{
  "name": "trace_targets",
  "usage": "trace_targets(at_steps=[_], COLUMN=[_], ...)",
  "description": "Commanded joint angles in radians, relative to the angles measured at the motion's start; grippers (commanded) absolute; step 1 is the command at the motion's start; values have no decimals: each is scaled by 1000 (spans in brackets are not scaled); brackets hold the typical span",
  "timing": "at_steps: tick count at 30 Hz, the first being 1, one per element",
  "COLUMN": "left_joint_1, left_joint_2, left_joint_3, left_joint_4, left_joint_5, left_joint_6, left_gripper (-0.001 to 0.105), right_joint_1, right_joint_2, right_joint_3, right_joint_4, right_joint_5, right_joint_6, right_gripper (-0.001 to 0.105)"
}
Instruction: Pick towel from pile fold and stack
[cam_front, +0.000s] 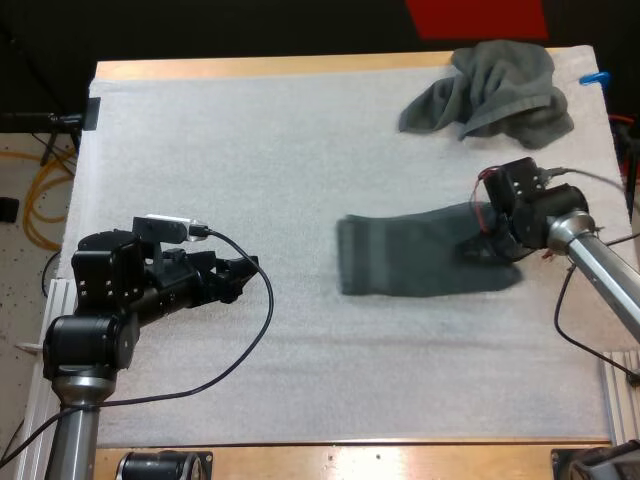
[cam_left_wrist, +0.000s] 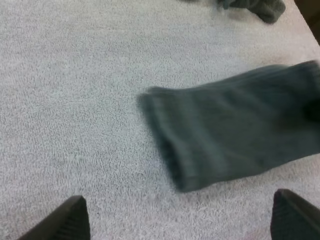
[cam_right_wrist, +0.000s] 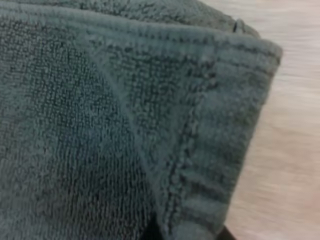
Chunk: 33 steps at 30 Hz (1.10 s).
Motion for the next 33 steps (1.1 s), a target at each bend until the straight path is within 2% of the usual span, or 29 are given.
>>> trace_targets(at_steps=[1,4,7,12,15,17,24,29,31,33], left_joint_1=[1,1,1,1,1,1,1,1,1,1], left_joint_2=[-5,-5,-5,-5,-5,-5,-5,-5,-5,-5], left_joint_3=[-3,-3,-3,-3,-3,-3,-3,-3,-3,-3], left_joint_4=[-1,-1,-1,-1,-1,-1,-1,-1,-1,-1], left_joint_5=[8,8,8,24,28,30,30,30,30,30], left_joint_6=[1,1,1,1,1,1,1,1,1,1], left_gripper=[71,71,71,71,71,71,71,71,71,71], right_joint_1=[-6,-1,21,78,114,137,182,182,182,182], right_joint_2=[-24,-34,-30,-5,29,56,126,130,130,130], right_joint_3=[-3,-3,-3,-3,-3,-3,-8,-16,-17,-22], right_joint_4=[30,30,16,-117,-196,-241,-370,-378,-376,-376], right_joint_5=[242,185,19,-279,-395,-451,-486,-471,-472,-490], right_joint_6=[-28,-15,89,299,417,458,584,586,586,579], right_gripper=[0,0,0,0,0,0,0,0,6,25])
